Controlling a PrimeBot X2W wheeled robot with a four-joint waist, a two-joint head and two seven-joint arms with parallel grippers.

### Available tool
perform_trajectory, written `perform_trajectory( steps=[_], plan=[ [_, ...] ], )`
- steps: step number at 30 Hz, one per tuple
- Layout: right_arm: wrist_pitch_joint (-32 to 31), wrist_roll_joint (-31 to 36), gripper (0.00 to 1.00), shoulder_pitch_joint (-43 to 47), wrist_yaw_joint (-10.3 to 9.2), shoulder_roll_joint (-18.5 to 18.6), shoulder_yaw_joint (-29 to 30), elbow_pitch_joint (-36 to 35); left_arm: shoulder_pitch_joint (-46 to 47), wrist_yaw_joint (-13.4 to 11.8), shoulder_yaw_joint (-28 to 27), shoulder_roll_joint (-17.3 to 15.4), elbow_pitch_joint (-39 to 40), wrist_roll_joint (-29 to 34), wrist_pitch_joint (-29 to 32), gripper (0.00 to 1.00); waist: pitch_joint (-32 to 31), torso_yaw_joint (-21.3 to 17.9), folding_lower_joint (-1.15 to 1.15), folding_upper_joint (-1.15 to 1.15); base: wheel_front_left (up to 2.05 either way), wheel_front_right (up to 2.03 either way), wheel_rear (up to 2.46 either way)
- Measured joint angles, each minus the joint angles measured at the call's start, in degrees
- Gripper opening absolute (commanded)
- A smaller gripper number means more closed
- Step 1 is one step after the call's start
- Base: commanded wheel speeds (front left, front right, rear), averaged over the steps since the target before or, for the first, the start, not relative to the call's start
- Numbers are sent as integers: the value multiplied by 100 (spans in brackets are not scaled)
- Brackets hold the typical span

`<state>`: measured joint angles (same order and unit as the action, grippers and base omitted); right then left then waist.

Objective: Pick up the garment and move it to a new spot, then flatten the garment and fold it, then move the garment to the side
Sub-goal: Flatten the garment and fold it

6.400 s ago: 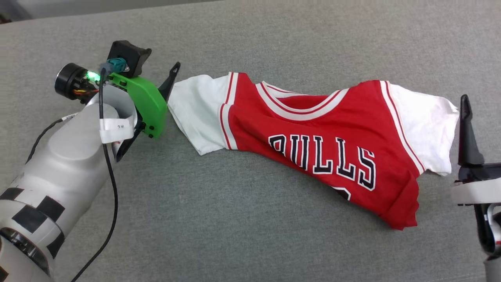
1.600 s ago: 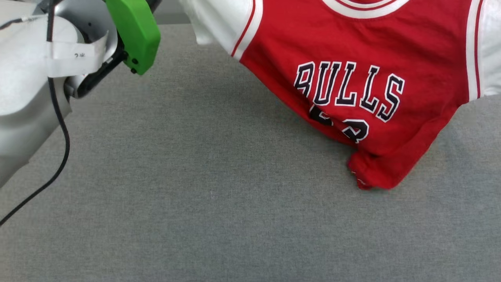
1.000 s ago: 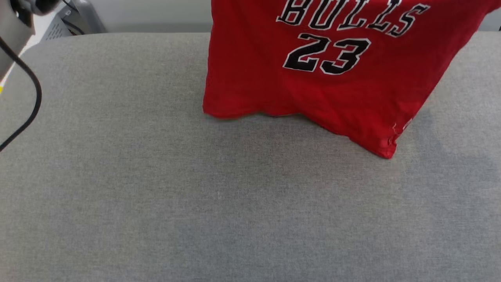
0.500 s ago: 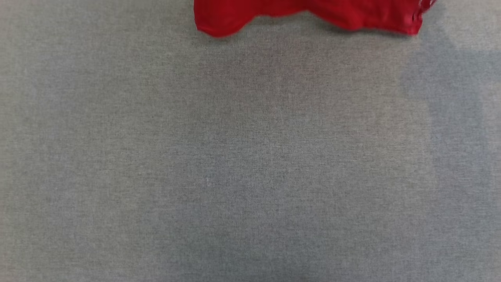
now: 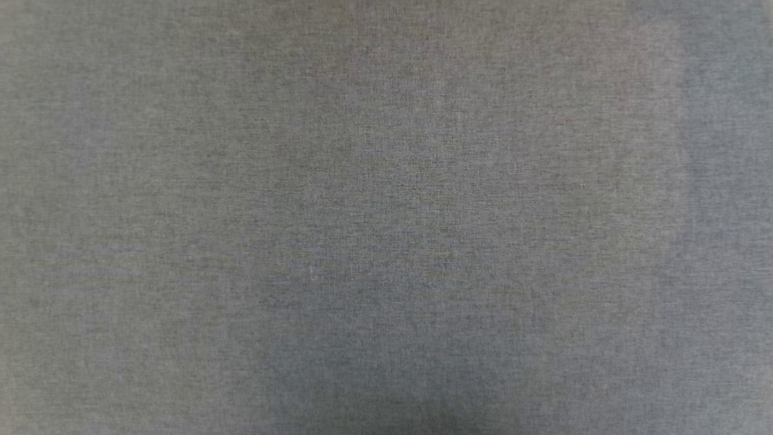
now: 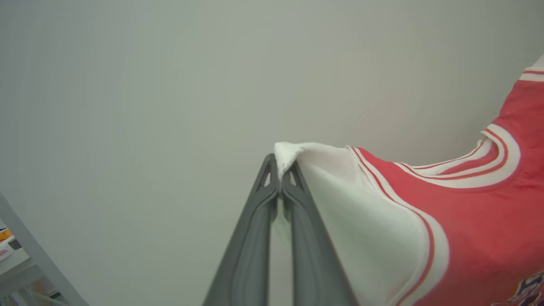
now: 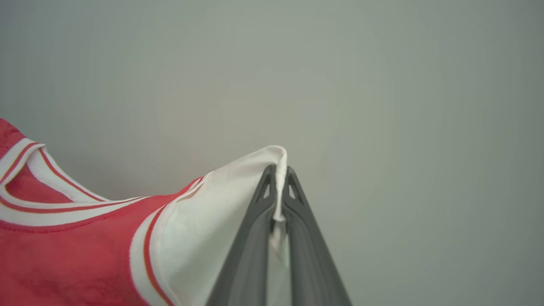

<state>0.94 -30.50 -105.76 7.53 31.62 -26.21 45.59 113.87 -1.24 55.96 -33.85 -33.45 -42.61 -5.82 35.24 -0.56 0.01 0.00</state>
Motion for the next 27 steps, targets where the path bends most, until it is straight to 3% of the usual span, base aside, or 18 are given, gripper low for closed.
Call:
perform_trajectory(
  steps=[9,15,22,27],
  plan=[
    [578,-622,0,623,0,-232,-477,417,-874,109,-16,47,-310,-368,-481,0,52,-18,0,0,0,0,0],
    [1136,-1218,0,1812,0,-300,-991,259,-2037,175,-74,0,-233,-700,-784,0,-295,-40,0,0,0,0,0],
    [1326,-1469,0,3080,0,-163,-1324,-197,-3659,-160,-89,-47,309,-903,-879,0,-801,-49,-1,0,0,0,0],
    [1350,-1528,0,4097,0,10,-1506,-570,-5092,-412,-436,-225,924,-990,-884,0,-1233,-44,-1,0,0,0,0]
  ],
)
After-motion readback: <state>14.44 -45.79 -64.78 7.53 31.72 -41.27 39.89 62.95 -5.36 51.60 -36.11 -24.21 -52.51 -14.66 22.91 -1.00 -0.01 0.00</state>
